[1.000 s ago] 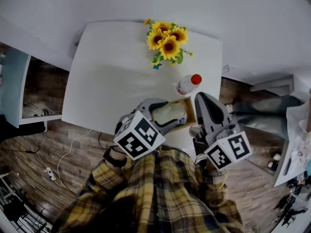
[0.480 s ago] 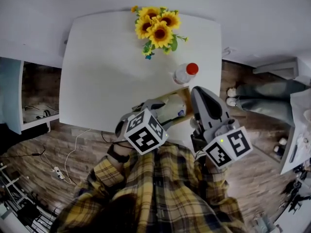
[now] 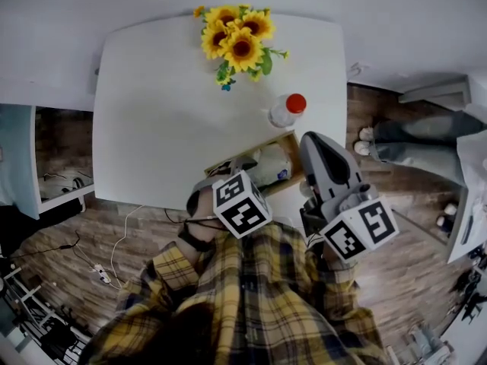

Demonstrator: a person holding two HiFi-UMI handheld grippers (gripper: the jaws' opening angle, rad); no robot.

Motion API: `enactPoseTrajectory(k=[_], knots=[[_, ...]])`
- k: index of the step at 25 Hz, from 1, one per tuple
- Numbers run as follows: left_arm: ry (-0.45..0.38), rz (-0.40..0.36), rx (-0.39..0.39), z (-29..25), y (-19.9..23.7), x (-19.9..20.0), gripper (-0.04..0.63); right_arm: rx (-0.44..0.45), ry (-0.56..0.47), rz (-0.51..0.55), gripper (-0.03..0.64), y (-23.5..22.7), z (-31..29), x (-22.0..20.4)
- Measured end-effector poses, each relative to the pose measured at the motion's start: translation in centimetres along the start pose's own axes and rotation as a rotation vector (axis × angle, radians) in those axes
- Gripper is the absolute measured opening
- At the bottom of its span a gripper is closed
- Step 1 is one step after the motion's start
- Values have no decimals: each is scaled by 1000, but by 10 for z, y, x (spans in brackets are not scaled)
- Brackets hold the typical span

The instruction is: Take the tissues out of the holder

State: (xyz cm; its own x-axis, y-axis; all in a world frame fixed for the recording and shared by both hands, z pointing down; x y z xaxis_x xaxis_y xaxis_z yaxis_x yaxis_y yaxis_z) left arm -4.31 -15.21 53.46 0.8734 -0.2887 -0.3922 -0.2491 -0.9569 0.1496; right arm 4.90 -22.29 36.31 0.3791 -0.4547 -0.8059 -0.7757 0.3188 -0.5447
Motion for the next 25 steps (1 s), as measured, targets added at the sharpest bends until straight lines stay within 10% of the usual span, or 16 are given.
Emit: enactPoseTrajectory(k=[25], knots=[[11, -22, -1, -27, 1, -7, 66, -46, -3, -15, 12, -3, 20, -10]])
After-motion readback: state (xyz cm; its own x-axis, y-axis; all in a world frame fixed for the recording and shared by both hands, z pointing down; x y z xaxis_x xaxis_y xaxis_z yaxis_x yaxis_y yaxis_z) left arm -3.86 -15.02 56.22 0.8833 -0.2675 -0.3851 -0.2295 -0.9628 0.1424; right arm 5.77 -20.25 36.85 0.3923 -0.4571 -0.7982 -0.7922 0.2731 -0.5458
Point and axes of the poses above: the fingertips, and each gripper's own axes: z backward along the fingers, y to its left, x out of its top, the point moved 3 cm from there along z, backward along the fingers, and after that the axes turned 5 degrees about -z, right-handed, at the moved point
